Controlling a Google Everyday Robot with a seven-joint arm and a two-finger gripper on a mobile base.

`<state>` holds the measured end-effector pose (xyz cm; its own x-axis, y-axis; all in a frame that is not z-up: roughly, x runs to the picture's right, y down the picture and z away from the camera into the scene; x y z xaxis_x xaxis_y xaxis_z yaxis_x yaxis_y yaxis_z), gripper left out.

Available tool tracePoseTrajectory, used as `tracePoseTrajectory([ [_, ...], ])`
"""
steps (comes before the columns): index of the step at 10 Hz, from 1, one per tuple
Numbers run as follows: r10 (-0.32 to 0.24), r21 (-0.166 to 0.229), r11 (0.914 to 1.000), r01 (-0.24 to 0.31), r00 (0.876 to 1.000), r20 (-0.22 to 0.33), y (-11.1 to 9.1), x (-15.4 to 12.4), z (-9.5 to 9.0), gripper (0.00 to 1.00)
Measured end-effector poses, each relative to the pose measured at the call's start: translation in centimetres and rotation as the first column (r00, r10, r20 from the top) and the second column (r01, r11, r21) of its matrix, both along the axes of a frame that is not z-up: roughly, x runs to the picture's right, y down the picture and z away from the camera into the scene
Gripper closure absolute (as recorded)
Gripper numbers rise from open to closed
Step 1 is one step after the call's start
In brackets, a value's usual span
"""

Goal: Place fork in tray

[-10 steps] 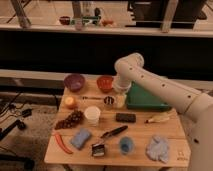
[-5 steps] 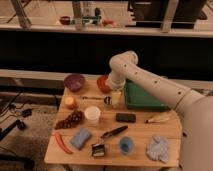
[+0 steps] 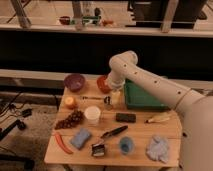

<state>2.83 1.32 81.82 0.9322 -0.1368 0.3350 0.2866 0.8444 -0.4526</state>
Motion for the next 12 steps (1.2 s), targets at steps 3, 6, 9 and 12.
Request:
tracePoseTrajectory([
  [3, -0.029, 0.016, 0.9995, 0.028, 0.998, 0.047, -1.2, -4.7, 0.6, 0.20],
  [6, -0.064, 0.015, 0.9979, 0.063, 0.994, 0.093, -1.9, -9.3, 1.8, 0.20],
  [9, -0.072, -0.010, 0.9973, 0.073, 0.993, 0.089, -1.9, -11.3, 3.4, 0.20],
  [12, -0.056, -0.056, 0.9968, 0.058, 0.998, 0.039, -0.8, -11.8, 6.1, 0.20],
])
